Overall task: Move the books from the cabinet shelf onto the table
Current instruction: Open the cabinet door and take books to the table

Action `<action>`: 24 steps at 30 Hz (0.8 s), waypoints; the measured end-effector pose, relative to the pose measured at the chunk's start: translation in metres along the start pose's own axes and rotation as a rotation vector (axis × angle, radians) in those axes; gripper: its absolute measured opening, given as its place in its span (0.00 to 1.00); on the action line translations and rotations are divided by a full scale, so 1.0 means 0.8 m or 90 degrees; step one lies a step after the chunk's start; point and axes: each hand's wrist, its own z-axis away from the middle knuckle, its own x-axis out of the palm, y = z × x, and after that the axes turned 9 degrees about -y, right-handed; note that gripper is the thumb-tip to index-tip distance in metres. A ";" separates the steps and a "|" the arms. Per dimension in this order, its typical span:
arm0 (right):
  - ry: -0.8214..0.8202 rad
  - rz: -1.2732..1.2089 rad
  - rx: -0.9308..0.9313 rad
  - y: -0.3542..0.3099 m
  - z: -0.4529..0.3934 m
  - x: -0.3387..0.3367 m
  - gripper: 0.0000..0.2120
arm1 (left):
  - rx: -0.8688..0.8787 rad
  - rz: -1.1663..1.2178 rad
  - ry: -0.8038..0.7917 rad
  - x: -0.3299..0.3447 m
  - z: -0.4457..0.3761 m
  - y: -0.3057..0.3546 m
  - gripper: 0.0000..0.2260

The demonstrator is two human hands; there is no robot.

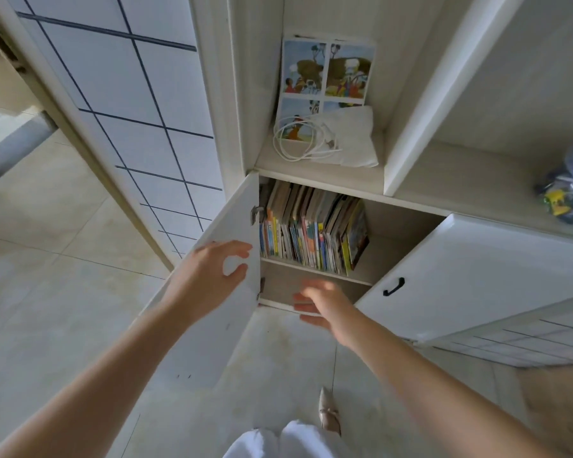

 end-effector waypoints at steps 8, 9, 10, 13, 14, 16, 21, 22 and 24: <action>0.037 0.108 -0.017 -0.044 -0.036 -0.130 0.06 | -0.056 0.079 -0.112 0.118 -0.068 0.063 0.13; 0.028 0.121 -0.019 -0.048 -0.045 -0.145 0.04 | -0.072 0.079 -0.141 0.133 -0.076 0.069 0.12; 0.015 0.133 -0.015 -0.051 -0.055 -0.159 0.03 | -0.093 0.076 -0.178 0.153 -0.085 0.073 0.11; -0.015 0.175 0.020 -0.054 -0.096 -0.199 0.09 | -0.183 0.128 -0.259 0.228 -0.110 0.078 0.18; -0.007 0.181 0.035 -0.055 -0.114 -0.210 0.11 | -0.208 0.160 -0.264 0.253 -0.120 0.079 0.20; 0.014 0.199 0.060 -0.060 -0.154 -0.227 0.09 | -0.251 0.215 -0.256 0.303 -0.140 0.081 0.23; 0.087 0.220 0.018 -0.065 -0.257 -0.242 0.18 | -0.293 0.298 -0.202 0.373 -0.198 0.076 0.28; 0.099 0.215 0.022 -0.066 -0.274 -0.241 0.22 | -0.297 0.310 -0.180 0.382 -0.211 0.071 0.28; 0.113 0.201 0.046 -0.067 -0.301 -0.239 0.24 | -0.307 0.342 -0.129 0.394 -0.233 0.062 0.28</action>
